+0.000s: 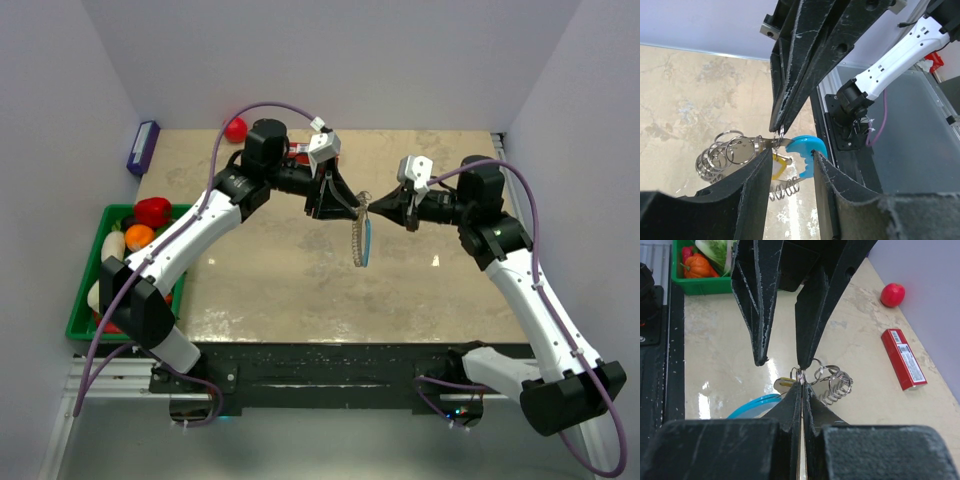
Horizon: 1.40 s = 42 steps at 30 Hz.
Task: Remove the keys from the keyring
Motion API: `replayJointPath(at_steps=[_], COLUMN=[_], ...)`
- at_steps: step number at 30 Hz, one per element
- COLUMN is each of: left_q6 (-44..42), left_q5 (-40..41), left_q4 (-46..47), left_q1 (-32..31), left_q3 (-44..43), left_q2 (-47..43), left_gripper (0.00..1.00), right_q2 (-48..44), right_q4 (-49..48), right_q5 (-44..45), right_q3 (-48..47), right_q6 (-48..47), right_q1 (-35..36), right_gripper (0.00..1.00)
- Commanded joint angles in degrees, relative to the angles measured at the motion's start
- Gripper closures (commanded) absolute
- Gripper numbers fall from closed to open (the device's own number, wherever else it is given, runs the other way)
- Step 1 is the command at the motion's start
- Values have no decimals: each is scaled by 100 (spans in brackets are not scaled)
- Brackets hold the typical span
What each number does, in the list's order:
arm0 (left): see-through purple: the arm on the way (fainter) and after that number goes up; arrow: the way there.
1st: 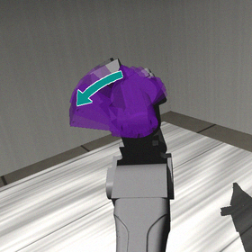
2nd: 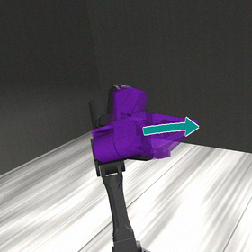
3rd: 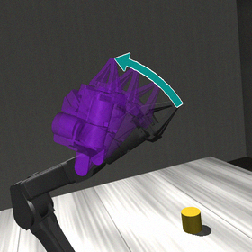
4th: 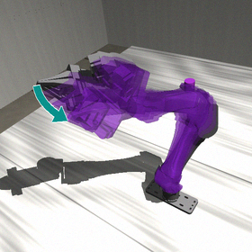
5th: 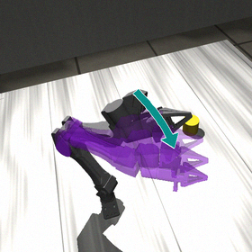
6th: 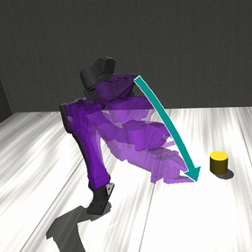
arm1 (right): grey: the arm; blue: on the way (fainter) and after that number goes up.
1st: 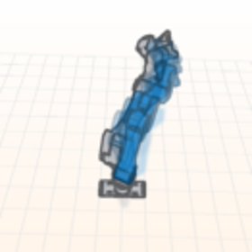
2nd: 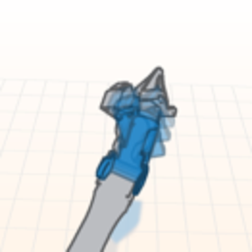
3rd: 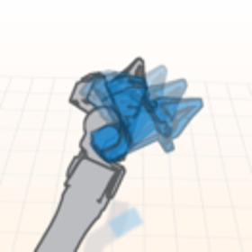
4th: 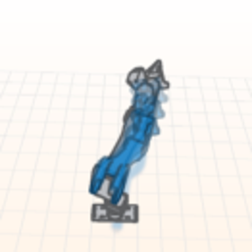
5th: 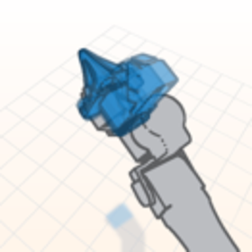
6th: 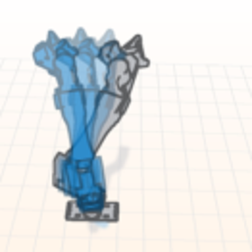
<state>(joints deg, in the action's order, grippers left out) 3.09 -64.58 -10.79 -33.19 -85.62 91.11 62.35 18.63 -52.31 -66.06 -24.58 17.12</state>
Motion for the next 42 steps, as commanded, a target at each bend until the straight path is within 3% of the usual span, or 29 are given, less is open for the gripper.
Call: replayJointPath(at_steps=[1,14,20,36,42], left_q6=[-204,-46,-72,-19,-19], left_q5=[112,-161,-152,-161,-239], left_q4=[-38,103,77,94,94], left_q1=[-38,-82,-126,-118,-118], left_q3=[-121,-121,-130,-218,-227], left_q2=[-32,74,117,179,170], left_gripper=[57,58,66,100,100], right_q2=[-126,-82,-56,-56,-47], right_q4=[-193,-343,-369,-413,-448], right_q5=[-226,-305,-358,-323,-271], right_q3=[-196,-179,-205,-74,50], right_q6=[-56,76,129,111,76], right_q1=[-25,-16,-16,-7,-7], right_gripper=[100,100,100,100,100])
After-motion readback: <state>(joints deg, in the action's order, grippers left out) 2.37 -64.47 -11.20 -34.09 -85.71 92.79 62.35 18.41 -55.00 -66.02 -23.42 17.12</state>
